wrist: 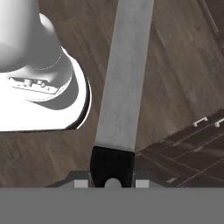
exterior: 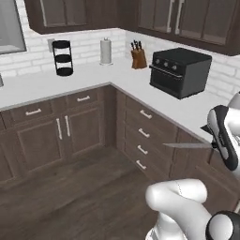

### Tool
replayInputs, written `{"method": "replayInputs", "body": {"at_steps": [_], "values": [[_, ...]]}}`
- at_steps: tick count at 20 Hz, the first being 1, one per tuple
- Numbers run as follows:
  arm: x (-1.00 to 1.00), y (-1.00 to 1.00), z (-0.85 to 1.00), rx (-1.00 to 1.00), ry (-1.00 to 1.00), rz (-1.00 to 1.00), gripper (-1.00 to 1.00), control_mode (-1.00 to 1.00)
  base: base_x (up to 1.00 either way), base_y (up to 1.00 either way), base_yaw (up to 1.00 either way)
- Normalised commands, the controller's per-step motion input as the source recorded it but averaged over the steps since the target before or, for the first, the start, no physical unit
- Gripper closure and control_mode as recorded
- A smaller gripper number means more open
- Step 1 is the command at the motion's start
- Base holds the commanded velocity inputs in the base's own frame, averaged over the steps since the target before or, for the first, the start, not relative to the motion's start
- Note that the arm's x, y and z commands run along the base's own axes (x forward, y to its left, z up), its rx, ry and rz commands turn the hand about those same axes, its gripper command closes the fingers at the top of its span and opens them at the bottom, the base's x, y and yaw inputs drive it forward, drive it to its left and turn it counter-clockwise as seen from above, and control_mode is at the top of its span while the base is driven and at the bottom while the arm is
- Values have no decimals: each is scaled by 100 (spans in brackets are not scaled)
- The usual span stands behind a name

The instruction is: Pick up the knife from the drawer and place it on the cutting board. Then place the meat from the plate to the cutting board.

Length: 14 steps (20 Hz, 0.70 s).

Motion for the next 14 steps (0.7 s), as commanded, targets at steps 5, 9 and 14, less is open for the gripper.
{"method": "replayInputs", "body": {"at_steps": [5, 9, 14], "values": [[0, 0, 0, 0, 0, 0, 100, 100, 0, 87, 40], [0, 0, 0, 0, 0, 0, 100, 100, 8, 76, 73], [0, 0, 0, 0, 0, 0, 100, 100, 3, 29, 93]]}}
